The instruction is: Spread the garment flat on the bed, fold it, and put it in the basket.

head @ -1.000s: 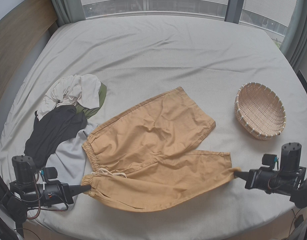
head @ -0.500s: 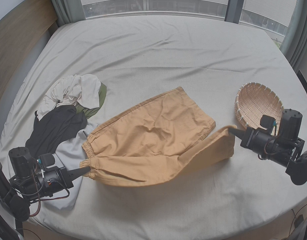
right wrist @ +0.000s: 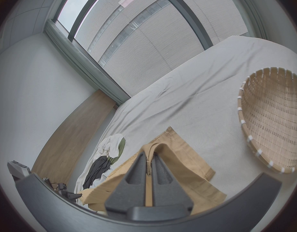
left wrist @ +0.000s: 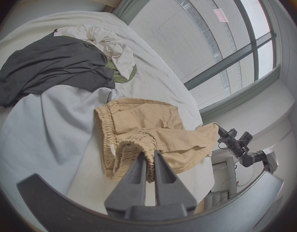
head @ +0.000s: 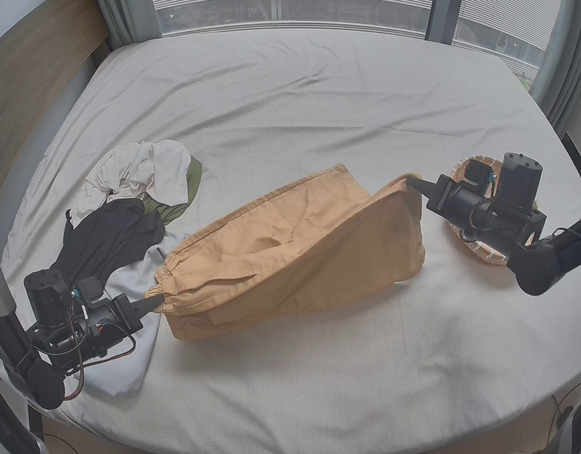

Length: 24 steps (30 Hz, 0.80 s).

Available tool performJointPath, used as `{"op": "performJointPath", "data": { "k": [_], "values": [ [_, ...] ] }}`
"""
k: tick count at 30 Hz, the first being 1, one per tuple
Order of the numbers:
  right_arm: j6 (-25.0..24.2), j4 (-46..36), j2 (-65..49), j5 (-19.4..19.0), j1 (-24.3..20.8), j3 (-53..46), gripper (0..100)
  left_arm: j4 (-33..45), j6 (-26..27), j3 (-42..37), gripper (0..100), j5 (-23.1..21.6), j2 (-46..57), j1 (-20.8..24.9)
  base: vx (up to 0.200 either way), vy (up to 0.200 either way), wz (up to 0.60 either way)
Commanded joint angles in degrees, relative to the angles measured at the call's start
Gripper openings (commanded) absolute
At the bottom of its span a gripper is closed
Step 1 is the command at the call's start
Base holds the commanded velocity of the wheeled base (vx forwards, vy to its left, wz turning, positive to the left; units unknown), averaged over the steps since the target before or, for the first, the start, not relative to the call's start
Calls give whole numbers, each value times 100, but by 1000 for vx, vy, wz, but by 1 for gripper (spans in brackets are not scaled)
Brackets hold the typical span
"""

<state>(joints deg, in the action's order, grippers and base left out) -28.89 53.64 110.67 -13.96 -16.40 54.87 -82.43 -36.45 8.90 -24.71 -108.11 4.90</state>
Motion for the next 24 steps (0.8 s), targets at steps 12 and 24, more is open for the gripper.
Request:
{"op": "performJointPath", "data": {
  "k": [12,24],
  "values": [
    [-2,-345,1053,-19,14,1395,0,-326,-336,446,0,335,-457,99,0,0,0],
    [-2,-257,1554,-28,-13,1896,0,-317,-345,701,0,555,-545,55,0,0,0]
  ]
}}
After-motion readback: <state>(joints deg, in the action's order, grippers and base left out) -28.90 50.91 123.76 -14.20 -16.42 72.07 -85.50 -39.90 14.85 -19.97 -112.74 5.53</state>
